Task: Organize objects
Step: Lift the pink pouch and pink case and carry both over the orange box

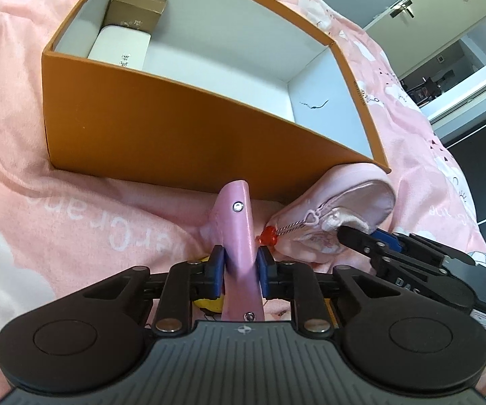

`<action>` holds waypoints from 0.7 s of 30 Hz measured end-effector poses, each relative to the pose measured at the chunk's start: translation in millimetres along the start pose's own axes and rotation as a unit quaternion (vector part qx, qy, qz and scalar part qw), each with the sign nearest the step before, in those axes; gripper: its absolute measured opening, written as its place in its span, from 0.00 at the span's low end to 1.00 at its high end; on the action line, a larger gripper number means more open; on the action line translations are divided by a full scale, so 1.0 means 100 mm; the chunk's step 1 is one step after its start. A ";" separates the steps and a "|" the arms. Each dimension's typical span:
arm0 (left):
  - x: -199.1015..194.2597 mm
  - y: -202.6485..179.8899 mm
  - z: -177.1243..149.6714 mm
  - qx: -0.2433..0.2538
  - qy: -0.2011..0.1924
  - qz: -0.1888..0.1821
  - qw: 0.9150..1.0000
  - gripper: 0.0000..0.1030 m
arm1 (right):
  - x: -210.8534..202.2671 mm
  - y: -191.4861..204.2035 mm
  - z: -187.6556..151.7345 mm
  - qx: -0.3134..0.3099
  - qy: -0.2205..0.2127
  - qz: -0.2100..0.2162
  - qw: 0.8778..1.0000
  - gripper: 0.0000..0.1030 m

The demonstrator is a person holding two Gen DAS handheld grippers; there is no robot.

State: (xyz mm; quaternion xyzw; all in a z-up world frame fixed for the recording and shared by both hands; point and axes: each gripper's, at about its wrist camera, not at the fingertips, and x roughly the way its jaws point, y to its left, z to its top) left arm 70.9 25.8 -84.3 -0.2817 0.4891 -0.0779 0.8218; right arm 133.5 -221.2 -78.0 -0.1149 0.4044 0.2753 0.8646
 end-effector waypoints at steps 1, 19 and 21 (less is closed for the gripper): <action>-0.01 0.00 0.00 -0.001 0.000 -0.004 1.000 0.22 | -0.05 0.01 0.00 -0.002 -0.002 -0.001 1.000 0.21; -0.71 -0.28 0.25 0.022 -0.074 -0.087 0.993 0.20 | -0.86 0.20 0.58 -0.053 -0.019 0.029 0.998 0.20; -0.78 -0.30 0.33 0.016 -0.085 -0.101 0.991 0.20 | -0.90 0.20 0.67 -0.058 -0.023 0.031 0.998 0.20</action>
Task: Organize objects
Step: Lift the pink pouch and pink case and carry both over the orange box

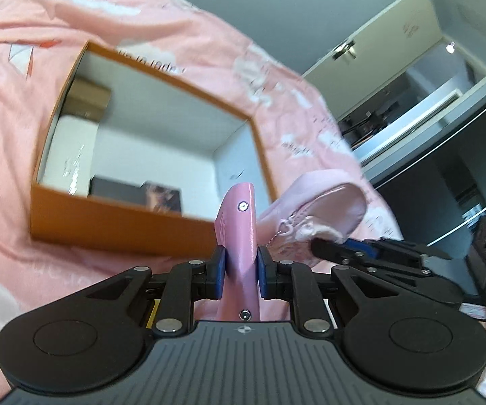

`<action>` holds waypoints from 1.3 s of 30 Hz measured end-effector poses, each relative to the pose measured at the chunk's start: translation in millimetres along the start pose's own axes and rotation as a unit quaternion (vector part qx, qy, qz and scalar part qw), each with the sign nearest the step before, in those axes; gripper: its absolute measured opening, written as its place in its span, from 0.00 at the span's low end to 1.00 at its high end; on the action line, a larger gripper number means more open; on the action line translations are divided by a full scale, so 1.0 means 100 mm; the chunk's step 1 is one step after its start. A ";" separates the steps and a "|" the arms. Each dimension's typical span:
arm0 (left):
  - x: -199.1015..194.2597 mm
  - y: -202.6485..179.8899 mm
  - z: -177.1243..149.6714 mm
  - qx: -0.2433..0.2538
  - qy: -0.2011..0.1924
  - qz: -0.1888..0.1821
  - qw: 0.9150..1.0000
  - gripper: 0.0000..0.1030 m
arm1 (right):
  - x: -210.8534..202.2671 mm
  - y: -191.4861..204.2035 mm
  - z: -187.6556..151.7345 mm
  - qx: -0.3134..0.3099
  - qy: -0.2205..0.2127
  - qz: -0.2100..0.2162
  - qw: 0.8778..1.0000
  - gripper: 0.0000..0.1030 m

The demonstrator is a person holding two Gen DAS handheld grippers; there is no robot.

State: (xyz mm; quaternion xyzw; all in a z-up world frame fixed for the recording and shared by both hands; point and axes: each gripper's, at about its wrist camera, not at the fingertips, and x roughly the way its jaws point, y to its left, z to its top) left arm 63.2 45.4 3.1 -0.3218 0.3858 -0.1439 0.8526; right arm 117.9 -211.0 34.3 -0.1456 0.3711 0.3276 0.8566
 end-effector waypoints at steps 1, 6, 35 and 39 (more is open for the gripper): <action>-0.04 0.00 0.04 0.001 -0.006 -0.002 1.000 0.20 | -0.01 -0.02 0.06 0.001 -0.001 0.004 1.000 0.20; -0.09 -0.09 0.26 0.013 -0.040 -0.009 0.999 0.20 | 0.02 -0.07 0.34 0.000 0.002 0.014 1.000 0.20; 0.55 0.44 0.78 -0.026 -0.056 0.014 0.998 0.20 | 1.50 -0.18 0.66 -0.034 0.209 -0.022 0.977 0.20; 0.60 0.50 0.80 -0.033 -0.051 0.016 0.998 0.20 | 1.60 -0.19 0.70 -0.043 0.235 -0.032 0.970 0.22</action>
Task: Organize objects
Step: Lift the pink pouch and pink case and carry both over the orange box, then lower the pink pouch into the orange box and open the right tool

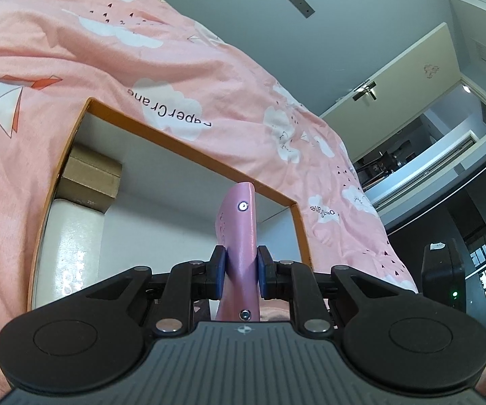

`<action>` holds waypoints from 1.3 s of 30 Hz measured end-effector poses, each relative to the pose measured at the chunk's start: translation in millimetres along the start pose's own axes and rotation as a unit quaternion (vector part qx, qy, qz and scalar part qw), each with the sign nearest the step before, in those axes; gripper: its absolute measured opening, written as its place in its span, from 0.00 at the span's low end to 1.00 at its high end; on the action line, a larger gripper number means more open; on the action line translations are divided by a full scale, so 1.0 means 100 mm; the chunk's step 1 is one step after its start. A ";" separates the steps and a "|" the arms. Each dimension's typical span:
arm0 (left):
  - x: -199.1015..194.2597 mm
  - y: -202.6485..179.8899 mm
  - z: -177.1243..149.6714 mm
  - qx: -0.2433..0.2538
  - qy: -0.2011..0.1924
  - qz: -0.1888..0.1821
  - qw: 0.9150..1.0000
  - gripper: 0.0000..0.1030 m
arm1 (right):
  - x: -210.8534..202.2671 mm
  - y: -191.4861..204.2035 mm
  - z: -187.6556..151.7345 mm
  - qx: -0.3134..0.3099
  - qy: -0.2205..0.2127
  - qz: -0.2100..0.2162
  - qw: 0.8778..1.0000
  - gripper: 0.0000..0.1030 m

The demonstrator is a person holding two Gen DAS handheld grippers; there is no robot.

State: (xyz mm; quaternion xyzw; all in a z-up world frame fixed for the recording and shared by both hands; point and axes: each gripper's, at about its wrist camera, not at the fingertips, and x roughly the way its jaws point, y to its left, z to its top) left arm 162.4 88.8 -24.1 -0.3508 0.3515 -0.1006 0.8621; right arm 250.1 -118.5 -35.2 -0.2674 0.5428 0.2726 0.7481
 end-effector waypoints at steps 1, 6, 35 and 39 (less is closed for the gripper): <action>0.01 0.01 0.00 -0.001 0.002 0.001 1.000 0.20 | 0.02 0.01 0.01 -0.005 0.006 -0.006 1.000 0.22; 0.05 0.06 0.01 -0.007 0.007 0.002 1.000 0.20 | 0.12 0.04 0.03 -0.037 0.037 -0.026 0.998 0.23; 0.24 0.13 0.17 -0.007 0.017 0.017 1.000 0.20 | 0.12 0.23 0.17 -0.138 -0.032 -0.019 0.990 0.45; 0.29 0.11 0.22 -0.001 0.019 0.019 1.000 0.20 | 0.24 0.19 0.34 -0.126 -0.050 -0.009 0.991 0.43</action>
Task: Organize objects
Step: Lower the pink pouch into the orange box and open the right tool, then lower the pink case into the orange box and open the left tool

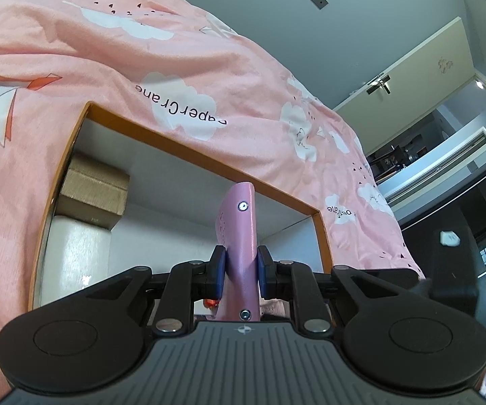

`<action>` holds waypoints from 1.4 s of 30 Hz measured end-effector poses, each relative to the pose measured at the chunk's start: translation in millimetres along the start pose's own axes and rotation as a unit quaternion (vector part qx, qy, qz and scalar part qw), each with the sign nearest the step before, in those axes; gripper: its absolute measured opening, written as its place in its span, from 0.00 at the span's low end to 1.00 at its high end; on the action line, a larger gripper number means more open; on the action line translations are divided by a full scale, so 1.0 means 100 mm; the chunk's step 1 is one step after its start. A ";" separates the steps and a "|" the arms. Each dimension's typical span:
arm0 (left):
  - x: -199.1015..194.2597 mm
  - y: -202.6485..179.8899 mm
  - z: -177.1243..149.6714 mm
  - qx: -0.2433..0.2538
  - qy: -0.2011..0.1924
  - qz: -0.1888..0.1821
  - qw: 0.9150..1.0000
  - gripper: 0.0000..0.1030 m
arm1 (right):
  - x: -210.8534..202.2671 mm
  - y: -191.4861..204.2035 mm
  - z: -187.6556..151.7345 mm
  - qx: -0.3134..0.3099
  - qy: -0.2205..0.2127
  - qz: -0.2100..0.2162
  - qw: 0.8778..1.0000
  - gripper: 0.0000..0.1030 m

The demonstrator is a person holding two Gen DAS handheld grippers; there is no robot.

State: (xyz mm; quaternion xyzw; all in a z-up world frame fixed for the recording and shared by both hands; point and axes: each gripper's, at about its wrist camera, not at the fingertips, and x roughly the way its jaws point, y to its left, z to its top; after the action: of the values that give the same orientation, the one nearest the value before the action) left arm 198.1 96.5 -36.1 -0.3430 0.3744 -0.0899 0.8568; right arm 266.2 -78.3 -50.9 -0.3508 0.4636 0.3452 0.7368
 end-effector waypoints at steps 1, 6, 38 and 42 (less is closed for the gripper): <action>0.02 0.00 0.01 0.001 0.001 0.000 1.000 0.20 | 0.04 -0.04 0.03 0.009 -0.003 0.005 1.000 0.39; 0.13 0.00 0.06 0.000 0.006 -0.003 1.000 0.20 | 0.23 -0.27 0.13 0.073 -0.004 0.040 0.997 0.19; 0.64 0.36 0.11 -0.013 0.073 0.089 0.993 0.20 | 0.23 -0.10 0.15 0.104 -0.050 0.088 0.989 0.09; 0.65 0.35 0.13 -0.006 0.091 0.099 0.991 0.20 | 0.28 -0.05 0.13 0.114 -0.052 0.101 0.987 0.09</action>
State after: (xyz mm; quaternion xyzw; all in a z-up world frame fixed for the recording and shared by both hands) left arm 249.2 103.2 -90.2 -0.2994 0.4833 -0.0333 0.8220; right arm 284.9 -64.8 -71.5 -0.1973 0.4944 0.3802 0.7564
